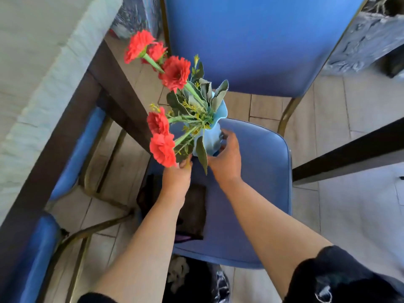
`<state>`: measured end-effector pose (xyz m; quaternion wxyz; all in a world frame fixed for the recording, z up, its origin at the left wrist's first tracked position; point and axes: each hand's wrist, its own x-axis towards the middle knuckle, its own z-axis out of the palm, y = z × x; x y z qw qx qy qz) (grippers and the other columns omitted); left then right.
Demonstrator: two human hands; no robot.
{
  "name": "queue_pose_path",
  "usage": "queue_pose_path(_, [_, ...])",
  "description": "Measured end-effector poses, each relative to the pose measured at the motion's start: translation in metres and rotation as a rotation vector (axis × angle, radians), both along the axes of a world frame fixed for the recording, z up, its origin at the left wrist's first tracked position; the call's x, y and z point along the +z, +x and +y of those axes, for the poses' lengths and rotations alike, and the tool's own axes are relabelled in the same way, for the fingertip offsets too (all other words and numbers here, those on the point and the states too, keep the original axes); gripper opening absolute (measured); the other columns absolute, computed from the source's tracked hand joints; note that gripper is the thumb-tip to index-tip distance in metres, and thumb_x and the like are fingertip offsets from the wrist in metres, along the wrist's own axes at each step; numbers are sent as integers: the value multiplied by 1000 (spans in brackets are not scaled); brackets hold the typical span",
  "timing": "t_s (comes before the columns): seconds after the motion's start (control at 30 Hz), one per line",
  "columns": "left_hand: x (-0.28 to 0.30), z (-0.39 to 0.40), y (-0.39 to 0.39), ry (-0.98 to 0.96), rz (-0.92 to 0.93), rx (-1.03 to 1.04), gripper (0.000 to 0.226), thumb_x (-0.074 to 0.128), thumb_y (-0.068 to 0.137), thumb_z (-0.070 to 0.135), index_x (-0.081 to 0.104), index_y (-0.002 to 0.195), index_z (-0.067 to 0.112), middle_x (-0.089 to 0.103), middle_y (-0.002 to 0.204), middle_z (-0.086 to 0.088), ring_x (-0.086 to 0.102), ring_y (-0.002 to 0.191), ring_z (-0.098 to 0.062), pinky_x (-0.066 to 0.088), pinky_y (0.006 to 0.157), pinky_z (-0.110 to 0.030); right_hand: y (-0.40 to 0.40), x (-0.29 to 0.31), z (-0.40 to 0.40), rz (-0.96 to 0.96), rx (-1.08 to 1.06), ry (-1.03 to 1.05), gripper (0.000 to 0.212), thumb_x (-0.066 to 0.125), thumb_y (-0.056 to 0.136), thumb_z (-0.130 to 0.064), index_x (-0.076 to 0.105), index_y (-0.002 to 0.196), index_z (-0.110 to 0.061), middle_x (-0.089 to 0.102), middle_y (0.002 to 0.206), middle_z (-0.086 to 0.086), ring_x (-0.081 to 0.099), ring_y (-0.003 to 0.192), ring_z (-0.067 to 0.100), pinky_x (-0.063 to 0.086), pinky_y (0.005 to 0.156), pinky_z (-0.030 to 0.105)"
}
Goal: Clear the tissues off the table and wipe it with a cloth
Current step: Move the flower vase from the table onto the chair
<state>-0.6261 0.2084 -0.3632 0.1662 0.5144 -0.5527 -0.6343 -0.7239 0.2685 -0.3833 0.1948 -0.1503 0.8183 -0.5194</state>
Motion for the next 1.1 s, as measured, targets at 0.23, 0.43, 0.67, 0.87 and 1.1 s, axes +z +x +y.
queue_pose_path(0.23, [20, 8, 25, 15, -17, -113, 40, 51, 77, 17, 64, 80, 55, 63, 102, 10, 57, 101, -9, 42, 87, -25, 11, 24, 9, -76, 115, 59, 91, 78, 73, -10, 27, 148, -20, 36, 147, 2, 44, 131, 20, 46, 102, 42])
queue_pose_path(0.43, [66, 24, 69, 33, 6, -111, 38, 48, 95, 2, 56, 116, 32, 60, 120, 7, 57, 113, -10, 42, 105, -33, 61, 91, 37, -80, -6, 126, 73, 70, 83, -14, 32, 145, -22, 37, 140, 6, 48, 121, 18, 35, 88, 18])
queue_pose_path(0.67, [163, 44, 156, 29, 87, -194, 35, 41, 97, 2, 58, 113, 29, 62, 118, 1, 62, 102, -13, 48, 84, -26, 177, 188, 85, -120, -120, 109, 57, 61, 90, -13, 38, 140, -27, 41, 134, 1, 43, 88, 5, 37, 81, 23])
queue_pose_path(0.87, [245, 52, 255, -61, 144, -231, 36, 38, 96, 2, 59, 110, 28, 65, 108, 1, 63, 97, -14, 47, 85, -30, 290, 262, 97, -55, -119, 12, 40, 60, 89, -13, 54, 126, -26, 50, 125, -1, 48, 102, 4, 39, 85, 21])
queue_pose_path(1.1, [315, 50, 358, -118, 171, -163, 30, 42, 96, 2, 60, 106, 23, 64, 95, 3, 61, 83, -12, 45, 74, -26, 381, 328, 88, -7, -42, -86, 34, 59, 88, -13, 59, 121, -22, 58, 117, 1, 55, 99, 11, 40, 83, 22])
